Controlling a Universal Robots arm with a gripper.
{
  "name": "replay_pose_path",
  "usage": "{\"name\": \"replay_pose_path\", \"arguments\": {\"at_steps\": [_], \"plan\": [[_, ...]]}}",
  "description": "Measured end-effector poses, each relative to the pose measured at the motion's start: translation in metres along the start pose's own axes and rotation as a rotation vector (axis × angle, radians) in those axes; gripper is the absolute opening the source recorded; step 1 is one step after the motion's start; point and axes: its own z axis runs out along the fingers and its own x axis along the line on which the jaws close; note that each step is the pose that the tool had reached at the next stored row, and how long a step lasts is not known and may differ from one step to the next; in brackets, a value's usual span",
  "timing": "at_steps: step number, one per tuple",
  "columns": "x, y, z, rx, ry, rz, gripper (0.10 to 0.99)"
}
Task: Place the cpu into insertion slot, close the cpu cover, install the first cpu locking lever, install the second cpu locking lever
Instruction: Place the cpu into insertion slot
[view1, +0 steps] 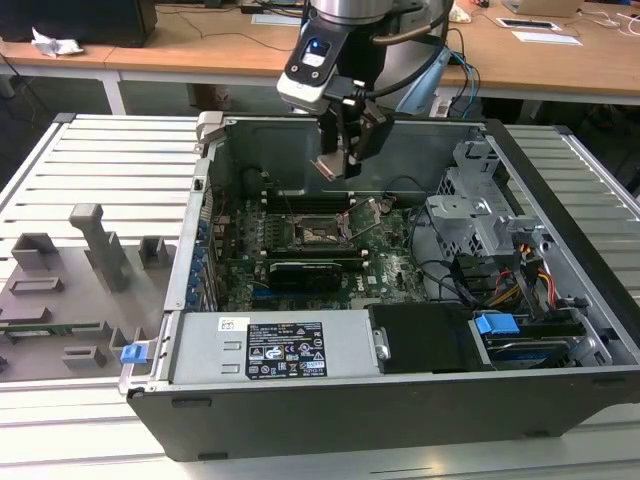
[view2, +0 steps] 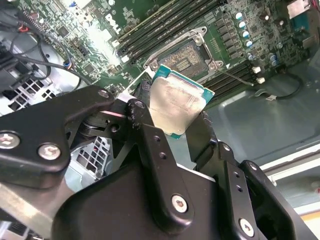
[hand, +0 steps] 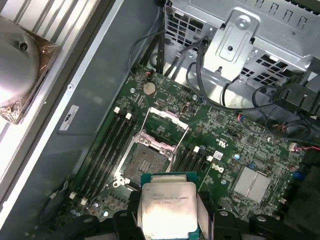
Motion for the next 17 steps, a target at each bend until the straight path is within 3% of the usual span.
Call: {"name": "replay_pose_path", "arguments": {"at_steps": [17], "plan": [[0.0000, -0.0001, 0.0023, -0.005, -0.0177, 0.250, 0.529]]}}
